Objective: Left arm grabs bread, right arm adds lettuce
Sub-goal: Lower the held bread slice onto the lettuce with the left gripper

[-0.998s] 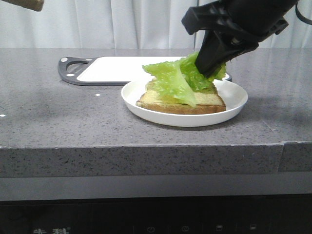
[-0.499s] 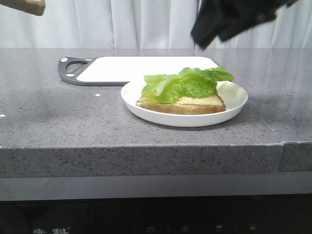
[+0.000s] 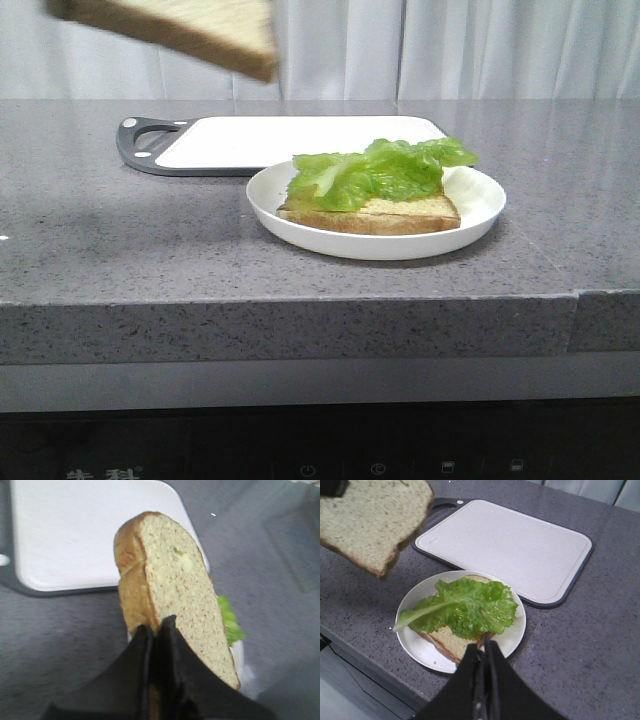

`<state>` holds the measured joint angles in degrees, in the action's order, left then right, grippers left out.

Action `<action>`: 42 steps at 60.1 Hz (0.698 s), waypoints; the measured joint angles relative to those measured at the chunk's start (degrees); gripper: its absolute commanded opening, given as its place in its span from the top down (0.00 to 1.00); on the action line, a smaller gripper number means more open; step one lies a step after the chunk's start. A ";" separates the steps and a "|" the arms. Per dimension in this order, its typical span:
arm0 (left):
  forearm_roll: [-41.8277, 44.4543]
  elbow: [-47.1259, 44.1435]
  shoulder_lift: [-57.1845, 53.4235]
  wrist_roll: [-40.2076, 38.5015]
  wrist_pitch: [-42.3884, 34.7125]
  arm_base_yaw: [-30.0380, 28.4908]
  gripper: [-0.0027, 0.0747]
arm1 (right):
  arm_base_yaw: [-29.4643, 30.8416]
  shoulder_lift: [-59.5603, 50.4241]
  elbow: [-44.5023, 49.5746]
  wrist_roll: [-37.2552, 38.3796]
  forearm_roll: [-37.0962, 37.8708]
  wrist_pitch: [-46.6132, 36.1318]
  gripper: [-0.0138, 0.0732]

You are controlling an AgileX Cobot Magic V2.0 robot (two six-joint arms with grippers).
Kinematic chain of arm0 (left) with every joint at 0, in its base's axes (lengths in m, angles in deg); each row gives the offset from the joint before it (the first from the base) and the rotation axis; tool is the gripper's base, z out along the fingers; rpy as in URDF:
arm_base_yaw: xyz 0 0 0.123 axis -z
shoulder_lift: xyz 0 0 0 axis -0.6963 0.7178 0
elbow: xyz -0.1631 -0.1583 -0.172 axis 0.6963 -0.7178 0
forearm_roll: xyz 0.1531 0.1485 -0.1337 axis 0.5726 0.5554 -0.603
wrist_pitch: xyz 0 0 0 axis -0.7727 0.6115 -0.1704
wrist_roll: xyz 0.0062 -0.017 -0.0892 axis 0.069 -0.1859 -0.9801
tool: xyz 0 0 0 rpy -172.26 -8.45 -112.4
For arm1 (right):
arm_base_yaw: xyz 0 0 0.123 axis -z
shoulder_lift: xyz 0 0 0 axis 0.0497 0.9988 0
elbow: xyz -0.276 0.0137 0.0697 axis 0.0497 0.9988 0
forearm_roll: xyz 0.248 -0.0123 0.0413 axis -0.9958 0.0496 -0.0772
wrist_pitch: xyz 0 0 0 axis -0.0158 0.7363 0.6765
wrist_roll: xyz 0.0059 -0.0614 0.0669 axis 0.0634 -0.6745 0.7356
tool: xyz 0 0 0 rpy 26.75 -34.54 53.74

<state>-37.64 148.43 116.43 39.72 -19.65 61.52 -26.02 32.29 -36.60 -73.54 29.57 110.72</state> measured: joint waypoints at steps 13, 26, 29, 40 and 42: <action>-21.11 6.82 15.46 12.86 9.60 0.79 0.99 | 3.35 -8.69 1.71 0.38 0.14 5.30 0.91; -22.72 9.81 26.41 14.95 10.10 4.57 0.99 | 5.45 -10.87 1.71 0.48 0.22 7.99 0.91; -22.72 10.15 27.83 14.95 10.35 5.13 0.99 | 5.57 -10.87 1.71 0.59 0.22 8.34 0.91; -22.84 10.27 29.52 15.29 10.10 5.40 0.88 | 5.67 -10.96 1.80 0.59 0.22 8.58 0.91; -22.84 10.31 29.52 15.49 10.10 5.40 0.81 | 5.67 -10.96 1.80 0.59 0.22 8.58 0.91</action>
<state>-60.48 158.75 145.95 55.21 -9.56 66.92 -20.36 21.32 -34.80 -72.95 29.79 119.29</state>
